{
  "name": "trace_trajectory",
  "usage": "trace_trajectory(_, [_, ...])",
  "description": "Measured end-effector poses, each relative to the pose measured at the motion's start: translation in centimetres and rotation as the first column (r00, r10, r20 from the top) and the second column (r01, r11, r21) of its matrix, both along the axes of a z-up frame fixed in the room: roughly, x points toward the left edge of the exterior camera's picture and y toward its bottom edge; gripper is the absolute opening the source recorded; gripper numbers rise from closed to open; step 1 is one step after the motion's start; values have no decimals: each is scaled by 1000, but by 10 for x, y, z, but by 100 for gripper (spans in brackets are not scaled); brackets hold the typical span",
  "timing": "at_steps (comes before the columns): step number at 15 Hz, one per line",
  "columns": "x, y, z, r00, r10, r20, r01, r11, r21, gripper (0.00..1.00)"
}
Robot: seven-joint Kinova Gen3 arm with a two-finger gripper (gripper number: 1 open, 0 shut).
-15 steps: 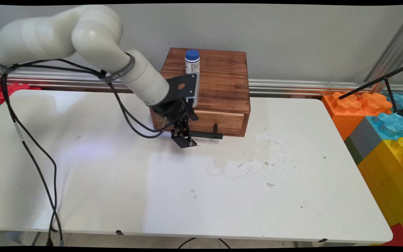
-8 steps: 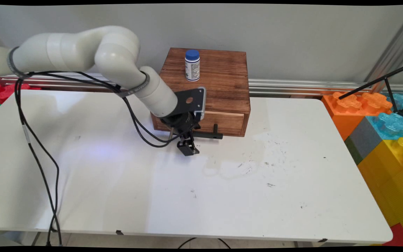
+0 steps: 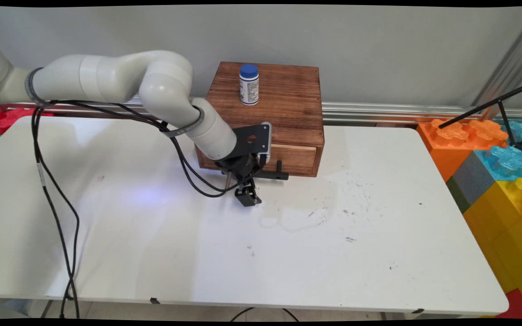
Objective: Open the drawer
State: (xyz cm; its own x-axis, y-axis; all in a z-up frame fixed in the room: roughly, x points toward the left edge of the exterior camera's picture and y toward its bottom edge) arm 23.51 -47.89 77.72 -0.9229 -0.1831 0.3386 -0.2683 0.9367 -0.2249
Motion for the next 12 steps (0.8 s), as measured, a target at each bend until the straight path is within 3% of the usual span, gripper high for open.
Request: trace_trajectory(12, [-8,13,-4,999,32,-37,-31,998,46,100])
